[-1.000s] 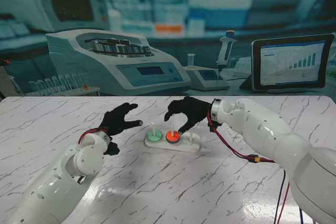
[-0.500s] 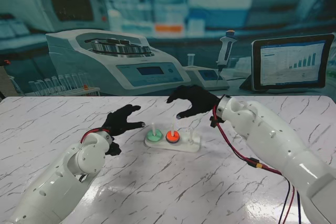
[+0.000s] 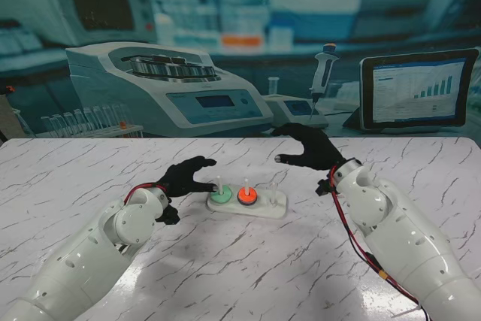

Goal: Move the three rings of the Hanoi Tower from the left rod to the right rod

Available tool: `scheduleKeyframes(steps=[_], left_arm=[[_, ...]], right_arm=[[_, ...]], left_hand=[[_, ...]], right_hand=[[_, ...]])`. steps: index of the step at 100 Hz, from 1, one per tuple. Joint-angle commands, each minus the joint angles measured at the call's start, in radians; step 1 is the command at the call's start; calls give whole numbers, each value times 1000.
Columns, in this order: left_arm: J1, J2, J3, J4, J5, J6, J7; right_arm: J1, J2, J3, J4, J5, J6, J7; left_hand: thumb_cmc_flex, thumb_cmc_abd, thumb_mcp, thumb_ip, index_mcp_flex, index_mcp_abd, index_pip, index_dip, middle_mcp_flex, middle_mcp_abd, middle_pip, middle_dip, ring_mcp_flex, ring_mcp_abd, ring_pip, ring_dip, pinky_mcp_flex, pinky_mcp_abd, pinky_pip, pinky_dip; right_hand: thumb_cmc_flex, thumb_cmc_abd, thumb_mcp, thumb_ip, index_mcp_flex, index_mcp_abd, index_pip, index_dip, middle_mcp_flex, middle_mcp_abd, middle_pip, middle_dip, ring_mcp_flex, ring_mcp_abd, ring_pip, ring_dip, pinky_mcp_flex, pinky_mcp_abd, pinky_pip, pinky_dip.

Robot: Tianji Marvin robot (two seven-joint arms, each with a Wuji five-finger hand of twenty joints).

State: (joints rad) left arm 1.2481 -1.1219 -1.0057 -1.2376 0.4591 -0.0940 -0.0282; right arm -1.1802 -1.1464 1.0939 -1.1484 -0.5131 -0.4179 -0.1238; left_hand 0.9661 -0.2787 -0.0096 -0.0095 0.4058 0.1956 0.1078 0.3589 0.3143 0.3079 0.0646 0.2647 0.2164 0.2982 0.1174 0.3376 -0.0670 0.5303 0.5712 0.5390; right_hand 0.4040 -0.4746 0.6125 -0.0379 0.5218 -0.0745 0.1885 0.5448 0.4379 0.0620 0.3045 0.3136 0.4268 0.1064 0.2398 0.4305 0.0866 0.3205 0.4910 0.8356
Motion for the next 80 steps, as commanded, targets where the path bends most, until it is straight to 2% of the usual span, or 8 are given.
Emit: scheduleKeyframes(steps=[1, 17, 46, 59, 71, 72, 74, 80], left_arm=[[-1, -5, 5, 7, -6, -31, -17], [-2, -1, 6, 15, -1, -42, -27], [-18, 4, 31, 44, 14, -55, -41], [-28, 1, 48, 59, 18, -60, -31], [-41, -6, 70, 86, 32, -70, 7], [-42, -7, 72, 88, 34, -71, 11], [-44, -8, 76, 93, 37, -72, 20], [-50, -12, 86, 106, 43, -76, 35]], right_arm=[[-29, 6, 2, -1, -8, 12, -2], [-68, 8, 26, -21, -4, 44, 3], [-113, 5, 53, -43, 3, 78, -16], [-122, 4, 61, -50, 5, 80, -22], [-124, 2, 64, -52, 6, 79, -29], [-124, 2, 64, -52, 6, 79, -29], [-125, 2, 64, -53, 6, 79, -30], [-126, 1, 65, -53, 7, 80, -33]], left_hand=[[20, -29, 7, -9, 18, -36, 2, 13, 10, -29, -8, 11, 0, -12, -12, 3, -5, 29, -24, 18], [29, -48, 14, -6, 11, -30, -2, 14, 9, -29, -8, 11, 2, -12, -11, 2, 0, 26, -21, 19], [61, -79, 60, 4, -21, -31, -27, -2, -19, -20, -12, 7, -4, -17, -9, 1, 11, 16, -12, 20], [56, -87, 86, 5, -28, -32, -34, -11, -28, -22, -11, 6, -9, -21, -8, 1, 5, 13, -11, 17], [49, -93, 111, 5, -41, -13, -40, -18, -53, -11, -16, 2, -33, -24, -14, -2, -12, 9, -22, 9], [14, -111, 185, -1, -43, -12, -36, -28, -56, -9, -15, -1, -34, -24, -13, -5, -12, 9, -21, 1], [-12, -124, 240, -5, -45, -11, -33, -35, -61, -7, -14, -4, -36, -24, -11, -6, -12, 9, -20, -5], [-19, -134, 263, -7, -44, -12, -31, -36, -67, -7, -13, -3, -37, -25, -10, -6, -13, 10, -20, -6]], right_hand=[[-35, -10, 16, 19, -15, -17, -24, -21, 33, -28, -46, -31, 29, 16, -54, -37, -1, -35, -29, -14], [-43, -14, 22, 18, -25, -14, -43, -40, 51, -27, -124, -87, 5, 0, -126, -98, -11, -41, -68, -37], [-41, -17, 23, 17, -29, -13, -57, -60, 50, -29, -157, -123, -45, -93, -161, -153, -39, -115, -135, -105], [-39, -13, 23, 16, -25, -15, -55, -62, 53, -28, -154, -125, -50, -89, -152, -157, -41, -125, -147, -121], [-38, -9, 21, 16, -21, -16, -51, -62, 62, -29, -145, -123, -48, -80, -137, -155, -38, -106, -146, -127], [-38, -9, 20, 16, -21, -16, -51, -62, 62, -29, -144, -123, -48, -79, -135, -155, -38, -103, -145, -127], [-38, -7, 20, 16, -20, -16, -50, -61, 64, -28, -142, -122, -49, -76, -132, -154, -38, -99, -144, -126], [-37, -5, 19, 16, -19, -15, -47, -61, 65, -25, -140, -120, -50, -70, -125, -151, -41, -93, -139, -124]])
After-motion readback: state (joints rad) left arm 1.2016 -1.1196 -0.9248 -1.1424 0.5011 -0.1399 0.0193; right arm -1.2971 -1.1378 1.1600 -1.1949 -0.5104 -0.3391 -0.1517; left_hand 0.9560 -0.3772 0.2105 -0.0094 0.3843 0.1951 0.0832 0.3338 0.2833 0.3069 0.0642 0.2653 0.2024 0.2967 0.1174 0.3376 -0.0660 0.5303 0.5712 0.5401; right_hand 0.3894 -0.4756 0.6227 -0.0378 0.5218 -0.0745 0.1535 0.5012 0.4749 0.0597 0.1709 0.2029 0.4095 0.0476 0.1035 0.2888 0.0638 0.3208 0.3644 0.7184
